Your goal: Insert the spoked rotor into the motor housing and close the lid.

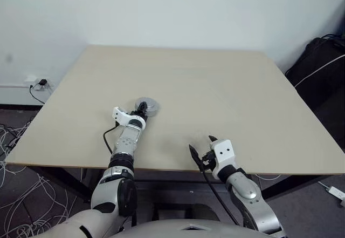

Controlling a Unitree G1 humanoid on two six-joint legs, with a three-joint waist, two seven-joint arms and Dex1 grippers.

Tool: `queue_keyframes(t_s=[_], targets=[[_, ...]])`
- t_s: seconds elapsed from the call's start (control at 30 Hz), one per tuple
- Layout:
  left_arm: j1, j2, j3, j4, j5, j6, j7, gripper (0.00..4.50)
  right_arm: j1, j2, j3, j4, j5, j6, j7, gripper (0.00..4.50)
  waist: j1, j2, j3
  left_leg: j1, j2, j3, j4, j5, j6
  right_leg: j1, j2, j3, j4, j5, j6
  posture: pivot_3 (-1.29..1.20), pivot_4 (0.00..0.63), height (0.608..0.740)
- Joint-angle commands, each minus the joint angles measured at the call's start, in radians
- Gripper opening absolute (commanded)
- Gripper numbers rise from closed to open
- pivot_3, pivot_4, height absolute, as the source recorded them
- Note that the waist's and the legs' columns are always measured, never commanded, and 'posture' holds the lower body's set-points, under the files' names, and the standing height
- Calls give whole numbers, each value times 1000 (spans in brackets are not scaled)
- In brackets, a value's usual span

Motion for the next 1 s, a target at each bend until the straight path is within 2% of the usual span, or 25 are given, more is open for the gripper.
queue_keyframes(t_s=[0.03,0.13,0.17,0.23,0.33,0.57,0.63,0.67,0.77,0.83,1.0], targets=[[-77,14,20,40,48,-45,2,2135,-6,9,-24,-26,-9,-9,7,4500,0,0,0,0,0,0,0,0,0,0,0,0,0,0,0,0,0,740],[-90,16,39,78,73,-51,13,2135,-7,15,-26,-25,-15,-5,12,4500,1,0,0,0,0,0,0,0,0,0,-2,0,0,1,0,0,0,740],[-91,15,43,84,80,-50,14,2842,-7,17,-26,-25,-16,-3,14,4500,0,0,0,0,0,0,0,0,0,0,-2,0,0,1,0,0,0,740],[-71,11,50,67,87,-29,14,3352,-7,21,-26,-24,-19,1,18,4500,-1,0,0,0,0,0,0,0,0,0,-4,1,0,1,0,0,0,740],[-28,4,46,16,104,10,20,4384,-7,24,-27,-23,-23,4,23,4500,-3,1,-2,0,1,0,0,0,0,0,-4,1,0,2,1,0,0,740],[274,9,-13,-402,91,275,95,4448,-6,37,-31,-20,-22,15,29,4500,-29,7,-13,2,2,1,-1,-1,0,0,-4,4,0,4,3,0,0,740],[360,27,-28,-517,85,352,115,4448,-8,42,-35,-15,-19,21,32,4500,-31,8,-16,5,2,2,-4,-1,0,2,-5,6,1,4,3,0,0,740],[381,32,-35,-548,86,378,122,4448,-8,44,-36,-15,-17,24,34,4500,-31,8,-17,8,2,2,-5,-1,0,3,-5,7,1,0,-3,0,0,740],[523,92,-118,-711,128,458,63,4448,-14,50,-37,-10,-6,34,48,4500,-38,8,-17,16,2,2,-7,-1,0,9,-5,8,1,0,-3,0,0,740],[610,136,-196,-809,186,439,-1,4448,-19,55,-41,-7,0,36,54,4500,-46,9,-17,21,2,3,-11,-1,0,13,-5,9,0,-3,-3,0,0,740],[762,207,-392,-941,465,159,-83,4448,-19,101,-93,-3,32,18,32,4500,-47,10,-15,26,2,4,-17,-2,0,16,-6,10,0,-7,-3,0,0,740]])
